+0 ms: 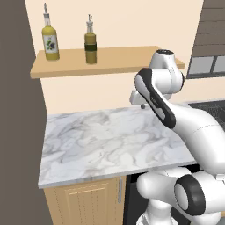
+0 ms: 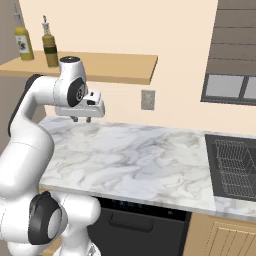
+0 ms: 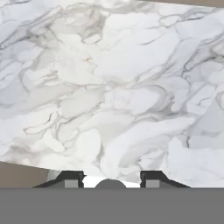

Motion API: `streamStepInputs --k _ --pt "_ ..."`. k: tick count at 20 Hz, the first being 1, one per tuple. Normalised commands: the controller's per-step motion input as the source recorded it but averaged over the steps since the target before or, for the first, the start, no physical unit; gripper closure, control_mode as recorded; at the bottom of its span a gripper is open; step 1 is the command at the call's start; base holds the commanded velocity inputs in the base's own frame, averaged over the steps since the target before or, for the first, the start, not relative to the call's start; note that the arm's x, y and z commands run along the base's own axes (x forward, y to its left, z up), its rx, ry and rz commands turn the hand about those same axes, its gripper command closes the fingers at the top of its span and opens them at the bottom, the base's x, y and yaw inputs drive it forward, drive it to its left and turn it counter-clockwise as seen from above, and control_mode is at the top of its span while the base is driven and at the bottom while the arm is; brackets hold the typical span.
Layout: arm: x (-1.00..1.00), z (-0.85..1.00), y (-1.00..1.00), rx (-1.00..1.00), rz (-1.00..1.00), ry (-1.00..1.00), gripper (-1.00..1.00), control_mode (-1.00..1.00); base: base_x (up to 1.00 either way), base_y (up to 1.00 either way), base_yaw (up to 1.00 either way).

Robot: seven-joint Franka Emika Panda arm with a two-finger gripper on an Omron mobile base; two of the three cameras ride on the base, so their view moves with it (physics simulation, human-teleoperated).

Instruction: Take 2 condiments from the cabinet and move them on the counter near the stove.Make sure the condiments are lined up with each other, next to each other.

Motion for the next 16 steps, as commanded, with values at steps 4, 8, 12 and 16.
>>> streamStepInputs --k 4,8,12,16 --pt "0.0 0.0 0.0 0.0 0.0 0.01 -1.0 -1.0 0.0 0.0 0.0" --pt "0.0 0.0 0.14 0.0 0.05 -0.01 -1.0 -1.0 0.0 0.0 0.0" --pt "-0.03 0.24 0.16 0.0 0.17 -0.34 -1.0 -1.0 0.0 0.0 0.0" --pt "0.0 0.48 0.27 0.0 0.17 -0.37 -1.0 -1.0 0.0 0.0 0.0"
